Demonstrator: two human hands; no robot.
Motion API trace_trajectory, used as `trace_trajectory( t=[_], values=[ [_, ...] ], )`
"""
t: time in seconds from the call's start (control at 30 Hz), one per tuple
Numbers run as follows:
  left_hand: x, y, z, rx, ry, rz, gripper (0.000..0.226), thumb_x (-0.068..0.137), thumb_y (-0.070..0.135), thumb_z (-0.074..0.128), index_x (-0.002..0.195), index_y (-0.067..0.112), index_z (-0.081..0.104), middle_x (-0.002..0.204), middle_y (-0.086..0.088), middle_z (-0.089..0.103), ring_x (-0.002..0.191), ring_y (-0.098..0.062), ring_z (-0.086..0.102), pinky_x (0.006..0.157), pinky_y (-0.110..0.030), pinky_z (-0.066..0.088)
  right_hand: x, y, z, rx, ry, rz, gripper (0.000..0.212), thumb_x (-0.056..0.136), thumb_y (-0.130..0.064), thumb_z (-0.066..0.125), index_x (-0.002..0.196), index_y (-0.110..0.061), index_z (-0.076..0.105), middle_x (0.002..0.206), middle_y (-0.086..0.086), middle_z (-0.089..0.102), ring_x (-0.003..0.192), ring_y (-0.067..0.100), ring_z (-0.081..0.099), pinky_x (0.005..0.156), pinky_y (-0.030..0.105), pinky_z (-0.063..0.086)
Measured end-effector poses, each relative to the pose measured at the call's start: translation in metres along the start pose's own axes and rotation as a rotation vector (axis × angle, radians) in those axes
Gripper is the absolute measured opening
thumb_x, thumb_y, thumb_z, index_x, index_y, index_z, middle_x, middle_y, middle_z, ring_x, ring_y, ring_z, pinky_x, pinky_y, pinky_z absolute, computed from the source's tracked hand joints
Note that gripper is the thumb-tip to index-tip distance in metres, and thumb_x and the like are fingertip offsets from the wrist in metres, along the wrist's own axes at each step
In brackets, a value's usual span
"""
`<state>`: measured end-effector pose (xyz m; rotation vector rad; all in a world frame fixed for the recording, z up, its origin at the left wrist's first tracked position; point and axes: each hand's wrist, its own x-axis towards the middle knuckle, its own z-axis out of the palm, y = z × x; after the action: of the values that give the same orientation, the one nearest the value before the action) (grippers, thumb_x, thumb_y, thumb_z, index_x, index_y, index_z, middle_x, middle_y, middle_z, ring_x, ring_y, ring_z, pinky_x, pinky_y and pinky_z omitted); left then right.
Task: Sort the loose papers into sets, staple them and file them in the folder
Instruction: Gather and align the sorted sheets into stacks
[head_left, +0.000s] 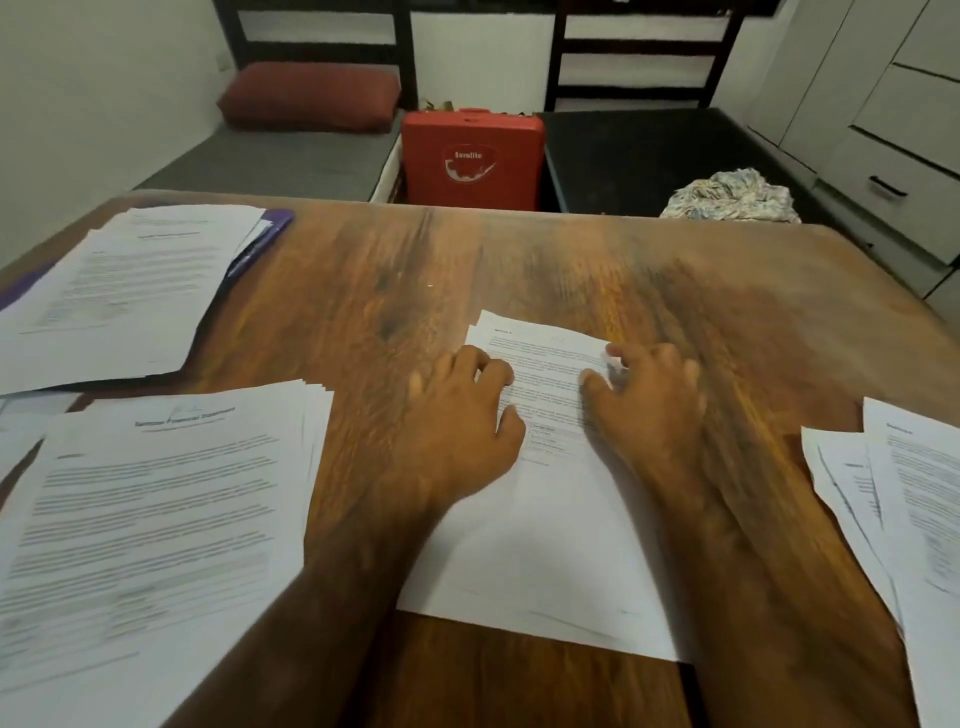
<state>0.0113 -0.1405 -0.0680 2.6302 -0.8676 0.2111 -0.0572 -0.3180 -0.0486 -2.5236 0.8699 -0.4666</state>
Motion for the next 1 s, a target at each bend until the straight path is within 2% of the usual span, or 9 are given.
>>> trace_trajectory(
  t=[0.1, 0.2, 0.47, 0.6, 0.73, 0.8, 0.9, 0.93, 1.0],
  values=[
    [0.0, 0.001, -0.002, -0.012, -0.016, -0.016, 0.048, 0.092, 0.051, 0.032, 0.131, 0.031, 0.052, 0.136, 0.009, 0.045, 0.124, -0.012, 0.037, 0.11, -0.047, 0.028, 0.002, 0.0, 0.004, -0.161, -0.024, -0.018, 0.049, 0.102, -0.051, 0.05, 0.141, -0.024, 0.059, 0.146, 0.007, 0.05, 0.136, 0.031, 0.04, 0.113, 0.05, 0.032],
    [0.0, 0.001, -0.001, -0.014, -0.036, -0.03, 0.048, 0.092, 0.052, 0.032, 0.132, 0.032, 0.051, 0.138, 0.009, 0.044, 0.125, -0.012, 0.037, 0.111, -0.049, 0.028, 0.003, 0.001, 0.005, -0.166, -0.029, -0.049, 0.044, 0.103, -0.049, 0.05, 0.141, -0.029, 0.062, 0.148, 0.002, 0.051, 0.137, 0.028, 0.04, 0.114, 0.05, 0.031],
    [0.0, -0.001, -0.003, -0.076, -0.037, -0.042, 0.05, 0.09, 0.052, 0.033, 0.132, 0.032, 0.054, 0.137, 0.01, 0.045, 0.125, -0.01, 0.035, 0.113, -0.053, 0.029, 0.003, 0.005, 0.005, 0.129, 0.06, -0.089, 0.034, 0.094, -0.032, 0.073, 0.127, -0.03, 0.069, 0.132, 0.001, 0.057, 0.125, 0.025, 0.051, 0.105, 0.045, 0.042],
    [0.0, 0.0, -0.003, -0.086, -0.029, -0.031, 0.049, 0.091, 0.051, 0.034, 0.131, 0.032, 0.054, 0.137, 0.009, 0.046, 0.124, -0.011, 0.036, 0.112, -0.052, 0.029, 0.003, 0.005, 0.005, 0.205, 0.111, -0.139, 0.032, 0.091, -0.016, 0.075, 0.121, -0.026, 0.072, 0.129, 0.001, 0.056, 0.125, 0.023, 0.049, 0.092, 0.03, 0.039],
    [0.0, -0.002, -0.001, -0.081, -0.02, -0.03, 0.04, 0.097, 0.048, 0.043, 0.132, 0.032, 0.054, 0.138, 0.01, 0.045, 0.125, -0.011, 0.036, 0.113, -0.051, 0.028, 0.006, 0.006, 0.0, 0.392, 0.233, -0.101, 0.044, 0.083, -0.012, 0.083, 0.121, -0.028, 0.068, 0.131, -0.005, 0.046, 0.126, 0.022, 0.051, 0.099, 0.036, 0.051],
    [0.0, -0.002, -0.001, -0.079, -0.011, -0.025, 0.044, 0.095, 0.05, 0.039, 0.132, 0.032, 0.054, 0.137, 0.01, 0.046, 0.124, -0.01, 0.036, 0.112, -0.05, 0.029, 0.008, 0.008, -0.003, 0.516, 0.234, -0.001, 0.047, 0.083, -0.018, 0.084, 0.123, -0.033, 0.064, 0.132, -0.008, 0.045, 0.115, 0.019, 0.059, 0.087, 0.032, 0.057],
    [-0.001, -0.001, -0.002, -0.089, 0.001, -0.024, 0.047, 0.092, 0.051, 0.036, 0.13, 0.032, 0.055, 0.135, 0.01, 0.047, 0.123, -0.009, 0.036, 0.11, -0.049, 0.03, 0.008, 0.01, -0.004, 0.647, 0.164, 0.104, 0.055, 0.084, -0.02, 0.085, 0.133, -0.03, 0.06, 0.133, -0.002, 0.056, 0.1, 0.004, 0.062, 0.066, 0.01, 0.049],
    [-0.001, -0.002, -0.001, -0.086, 0.002, -0.023, 0.046, 0.092, 0.05, 0.037, 0.13, 0.032, 0.055, 0.135, 0.01, 0.047, 0.123, -0.009, 0.036, 0.11, -0.048, 0.03, 0.007, 0.01, -0.004, 0.647, 0.161, 0.096, 0.056, 0.084, -0.016, 0.084, 0.133, -0.03, 0.061, 0.131, -0.001, 0.058, 0.097, 0.001, 0.061, 0.063, 0.007, 0.049],
    [-0.001, -0.002, -0.001, -0.076, 0.007, -0.016, 0.043, 0.095, 0.049, 0.04, 0.131, 0.032, 0.055, 0.136, 0.01, 0.047, 0.124, -0.01, 0.036, 0.111, -0.049, 0.029, 0.004, 0.008, -0.005, 0.63, 0.182, 0.043, 0.055, 0.082, -0.008, 0.082, 0.13, -0.029, 0.063, 0.127, 0.001, 0.06, 0.095, -0.001, 0.061, 0.069, 0.011, 0.055]
  ],
)
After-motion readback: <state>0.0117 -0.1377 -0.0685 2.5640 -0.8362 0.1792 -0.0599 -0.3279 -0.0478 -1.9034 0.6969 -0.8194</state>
